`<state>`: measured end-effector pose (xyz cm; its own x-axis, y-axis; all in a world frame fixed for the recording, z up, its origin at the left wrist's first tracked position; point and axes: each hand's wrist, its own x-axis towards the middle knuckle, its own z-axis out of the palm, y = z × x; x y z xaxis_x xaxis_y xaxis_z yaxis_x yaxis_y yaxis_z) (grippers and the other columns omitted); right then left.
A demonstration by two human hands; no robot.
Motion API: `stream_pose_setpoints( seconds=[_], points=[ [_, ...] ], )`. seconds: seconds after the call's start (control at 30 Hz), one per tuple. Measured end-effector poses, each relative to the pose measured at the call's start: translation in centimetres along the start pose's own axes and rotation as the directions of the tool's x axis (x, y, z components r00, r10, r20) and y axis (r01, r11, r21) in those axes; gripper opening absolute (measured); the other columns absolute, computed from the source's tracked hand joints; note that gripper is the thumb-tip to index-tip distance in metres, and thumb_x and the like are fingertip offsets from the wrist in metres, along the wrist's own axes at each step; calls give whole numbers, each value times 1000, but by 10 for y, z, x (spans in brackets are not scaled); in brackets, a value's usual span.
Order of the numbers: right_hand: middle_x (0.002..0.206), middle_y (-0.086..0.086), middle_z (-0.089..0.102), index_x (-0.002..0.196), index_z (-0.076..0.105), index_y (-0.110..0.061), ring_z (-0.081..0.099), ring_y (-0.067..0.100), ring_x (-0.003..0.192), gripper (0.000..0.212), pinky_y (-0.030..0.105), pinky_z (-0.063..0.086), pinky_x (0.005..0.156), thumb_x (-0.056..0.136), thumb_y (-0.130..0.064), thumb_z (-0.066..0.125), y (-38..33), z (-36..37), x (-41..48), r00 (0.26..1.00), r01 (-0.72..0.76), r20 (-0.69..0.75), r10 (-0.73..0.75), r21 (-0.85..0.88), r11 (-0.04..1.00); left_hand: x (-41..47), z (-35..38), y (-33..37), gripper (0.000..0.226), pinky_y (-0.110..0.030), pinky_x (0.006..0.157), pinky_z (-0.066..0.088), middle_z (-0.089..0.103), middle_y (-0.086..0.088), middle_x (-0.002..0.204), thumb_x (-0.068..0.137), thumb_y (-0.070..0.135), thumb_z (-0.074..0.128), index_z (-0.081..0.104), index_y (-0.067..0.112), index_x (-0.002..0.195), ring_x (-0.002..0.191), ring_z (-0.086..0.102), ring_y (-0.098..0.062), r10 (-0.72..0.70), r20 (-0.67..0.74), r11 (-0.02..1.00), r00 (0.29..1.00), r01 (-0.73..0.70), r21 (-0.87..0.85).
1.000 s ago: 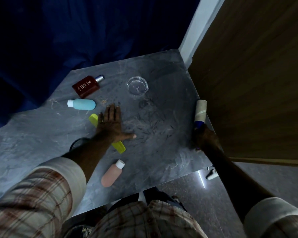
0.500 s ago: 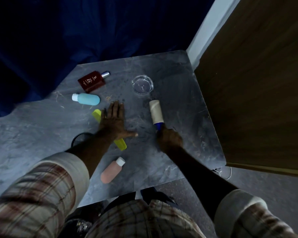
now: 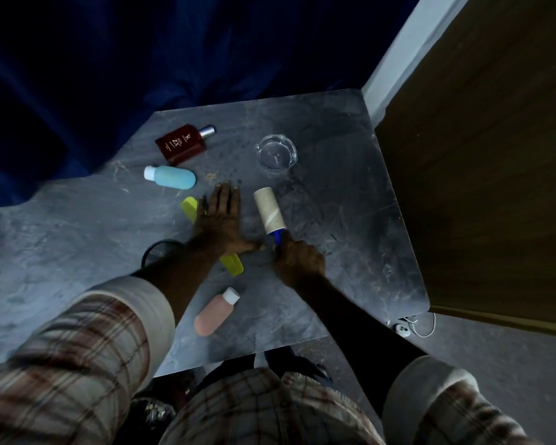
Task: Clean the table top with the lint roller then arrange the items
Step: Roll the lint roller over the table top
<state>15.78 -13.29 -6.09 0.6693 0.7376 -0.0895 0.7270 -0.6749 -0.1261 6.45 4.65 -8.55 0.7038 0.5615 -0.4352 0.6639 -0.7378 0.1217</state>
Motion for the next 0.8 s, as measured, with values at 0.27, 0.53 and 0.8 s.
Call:
stream_pose_setpoints(
  seconds=[0.27, 0.53, 0.8],
  points=[
    [116, 19, 70, 130, 58, -13, 68, 39, 105, 35, 39, 50, 84, 106, -33, 42, 75, -9, 17, 912, -344, 293, 286, 169, 923, 0, 0, -1, 158, -60, 131, 2, -13, -12, 176, 55, 103, 56, -13, 14, 166, 164, -9, -33, 5, 6, 1000, 1000, -5, -14],
    [103, 12, 68, 138, 49, -14, 73, 27, 77, 43, 46, 64, 70, 105, -42, 51, 147, -20, 11, 733, -675, 408, 545, 331, 660, 4, 4, -2, 160, -60, 131, 2, -13, -13, 176, 53, 105, 52, -16, 14, 165, 164, -8, -35, 16, 4, 1000, 1000, -16, -2],
    [78, -5, 55, 132, 54, -18, 53, 5, 57, 42, 18, 34, 38, 102, -48, 54, 164, -17, 10, 725, -680, 357, 589, 237, 694, 6, 5, -4, 161, -61, 131, 3, -14, -14, 176, 52, 106, 50, -17, 14, 165, 163, -8, -35, 25, 1, 1000, 1000, -25, -2]
  ],
)
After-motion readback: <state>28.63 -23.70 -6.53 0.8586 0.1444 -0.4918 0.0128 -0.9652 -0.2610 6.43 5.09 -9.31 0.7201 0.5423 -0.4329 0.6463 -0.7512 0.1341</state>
